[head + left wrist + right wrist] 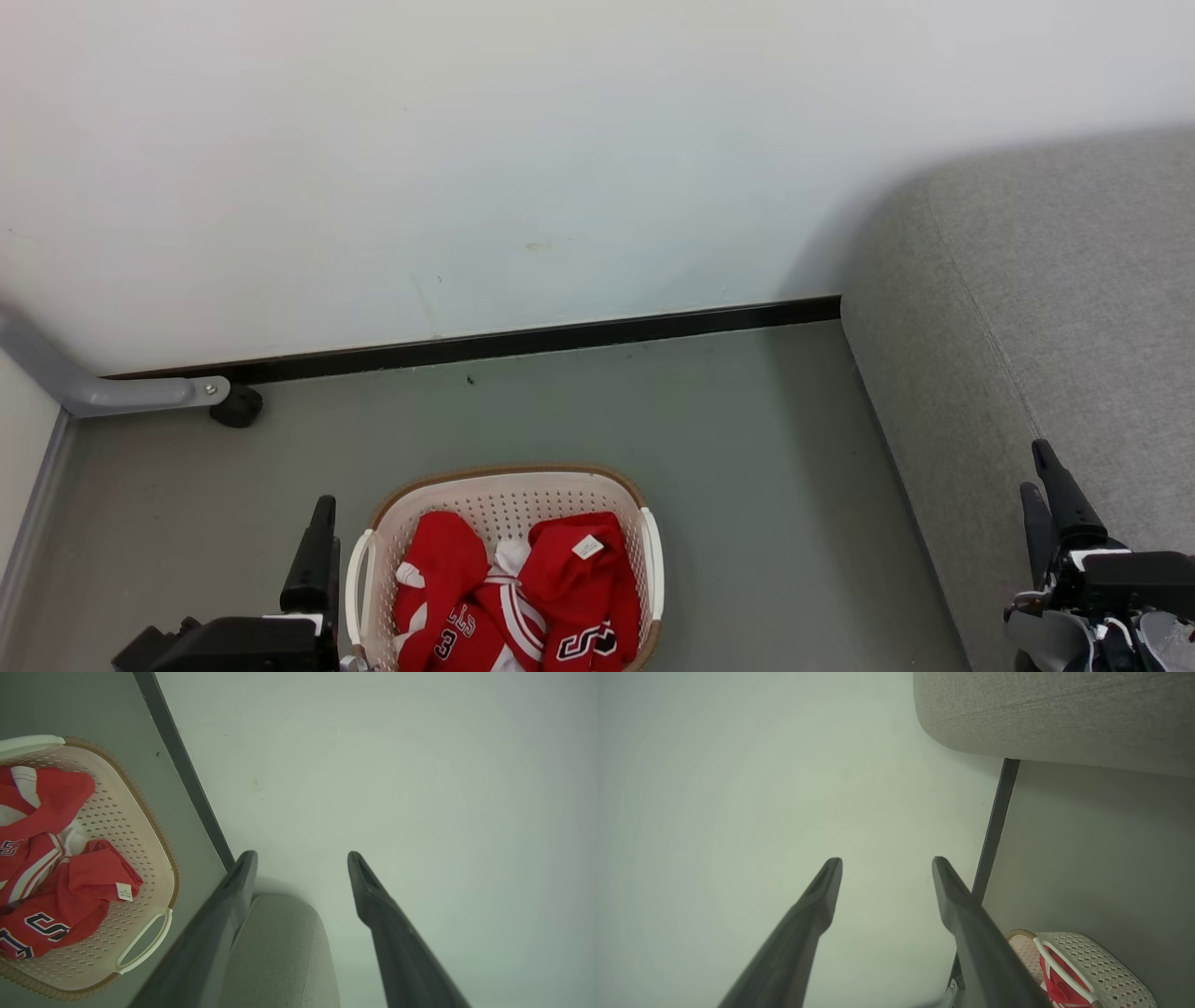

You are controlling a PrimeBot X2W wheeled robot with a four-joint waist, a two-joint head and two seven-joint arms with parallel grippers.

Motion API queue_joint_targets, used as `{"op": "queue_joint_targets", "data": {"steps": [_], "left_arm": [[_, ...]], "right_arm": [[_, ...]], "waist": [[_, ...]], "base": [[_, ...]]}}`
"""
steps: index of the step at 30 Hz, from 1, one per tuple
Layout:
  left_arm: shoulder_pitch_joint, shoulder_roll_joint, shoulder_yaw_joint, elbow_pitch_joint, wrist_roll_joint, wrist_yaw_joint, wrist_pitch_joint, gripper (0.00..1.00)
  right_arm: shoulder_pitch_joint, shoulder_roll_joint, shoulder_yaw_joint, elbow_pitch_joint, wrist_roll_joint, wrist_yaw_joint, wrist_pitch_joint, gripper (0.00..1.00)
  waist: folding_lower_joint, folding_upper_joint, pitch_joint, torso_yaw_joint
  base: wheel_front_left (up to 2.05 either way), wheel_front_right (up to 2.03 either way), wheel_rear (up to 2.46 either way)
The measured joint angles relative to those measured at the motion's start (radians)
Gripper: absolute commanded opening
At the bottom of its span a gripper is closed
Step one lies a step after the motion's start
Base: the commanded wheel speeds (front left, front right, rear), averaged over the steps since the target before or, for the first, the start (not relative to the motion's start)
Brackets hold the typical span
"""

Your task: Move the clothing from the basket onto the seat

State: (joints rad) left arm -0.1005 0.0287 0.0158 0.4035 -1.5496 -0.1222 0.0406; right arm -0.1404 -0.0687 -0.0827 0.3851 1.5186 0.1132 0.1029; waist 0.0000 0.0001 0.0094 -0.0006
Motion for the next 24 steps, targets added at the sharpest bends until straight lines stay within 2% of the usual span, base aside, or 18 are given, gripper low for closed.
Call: {"op": "queue_joint_targets", "data": {"steps": [16,24], "left_arm": [[-0.058,0.017,-0.069,0.07,0.175,0.0,-0.062,1.0],[-0.071,0.019,-0.096,0.095,0.309,0.035,-0.088,1.0]], "right_arm": [[-0.059,-0.087,0.146,0.015,-0.155,0.001,-0.042,1.0],[-0.093,-0.146,0.26,0.025,-0.262,0.001,-0.079,1.0]], "waist": [[0.0,0.0,-0.001,0.004],[0.0,0.0,-0.001,0.008]], "base": [[0.0,0.0,0.0],[0.0,0.0,0.0]]}}
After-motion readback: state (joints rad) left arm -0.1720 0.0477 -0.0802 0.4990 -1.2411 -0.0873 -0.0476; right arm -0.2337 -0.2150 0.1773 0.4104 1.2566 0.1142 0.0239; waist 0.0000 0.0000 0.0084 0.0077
